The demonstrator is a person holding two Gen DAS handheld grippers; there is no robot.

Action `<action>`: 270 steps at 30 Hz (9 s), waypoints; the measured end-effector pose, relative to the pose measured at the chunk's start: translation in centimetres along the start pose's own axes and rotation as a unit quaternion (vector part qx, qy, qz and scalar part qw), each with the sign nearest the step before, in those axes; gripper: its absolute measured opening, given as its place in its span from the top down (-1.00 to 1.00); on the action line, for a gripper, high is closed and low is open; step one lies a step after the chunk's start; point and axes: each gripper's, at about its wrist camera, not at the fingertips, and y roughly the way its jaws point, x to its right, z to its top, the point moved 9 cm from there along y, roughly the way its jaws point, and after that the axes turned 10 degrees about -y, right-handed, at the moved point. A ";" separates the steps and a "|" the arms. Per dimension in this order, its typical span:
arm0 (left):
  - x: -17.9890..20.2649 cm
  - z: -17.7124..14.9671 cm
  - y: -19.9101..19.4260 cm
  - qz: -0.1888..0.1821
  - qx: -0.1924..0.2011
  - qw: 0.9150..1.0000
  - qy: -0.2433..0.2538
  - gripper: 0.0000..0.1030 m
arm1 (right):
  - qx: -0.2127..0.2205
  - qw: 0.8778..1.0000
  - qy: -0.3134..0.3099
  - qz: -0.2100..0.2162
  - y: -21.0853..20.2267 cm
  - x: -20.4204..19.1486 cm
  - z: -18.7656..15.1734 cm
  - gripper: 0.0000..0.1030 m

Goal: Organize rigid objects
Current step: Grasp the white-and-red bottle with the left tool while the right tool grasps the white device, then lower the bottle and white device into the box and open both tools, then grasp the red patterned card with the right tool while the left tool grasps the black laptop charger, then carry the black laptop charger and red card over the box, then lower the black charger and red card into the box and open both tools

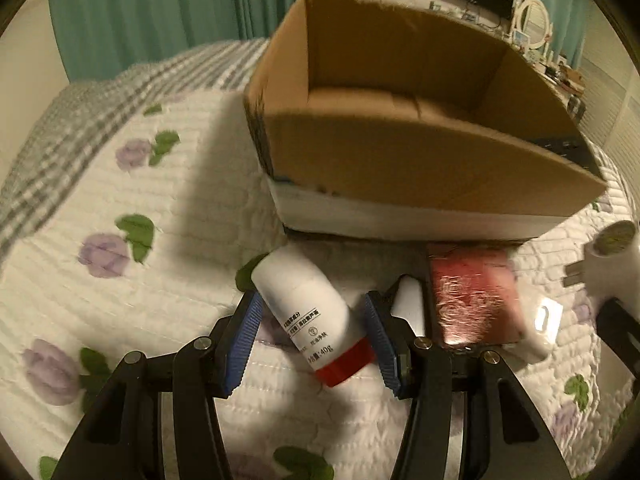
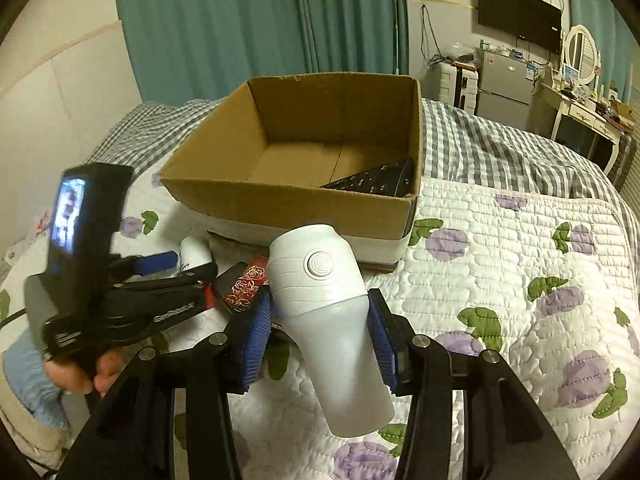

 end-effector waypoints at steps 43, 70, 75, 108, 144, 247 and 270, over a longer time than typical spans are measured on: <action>3.4 2.1 -18.1 -0.112 0.112 0.984 0.079 0.29 | 0.102 0.994 -0.011 -0.040 -12.0 -0.7 5.4 0.10; 6.3 15.5 -3.7 -0.080 0.117 0.986 0.087 0.27 | 0.089 0.994 -0.041 -0.044 1.2 6.2 17.1 0.10; 6.6 15.6 -2.8 -0.079 0.112 0.986 0.092 0.23 | 0.078 0.995 -0.049 -0.022 3.2 5.7 17.2 0.10; 3.0 7.0 -11.4 -0.087 0.138 0.982 0.094 -0.22 | 0.099 0.990 -0.076 -0.064 -5.3 1.5 6.9 -0.62; -2.3 0.3 -4.4 -0.023 0.033 0.998 0.047 -0.22 | -0.033 0.957 -0.271 -0.101 6.6 -5.4 -0.7 0.23; 7.6 15.5 -6.3 -0.097 0.125 0.984 0.079 -0.33 | 0.129 0.989 -0.048 -0.055 -0.4 3.1 18.9 0.82; 5.7 14.9 -3.2 -0.097 0.108 0.987 0.063 -0.36 | 0.055 0.998 -0.021 -0.018 6.2 4.6 15.1 0.81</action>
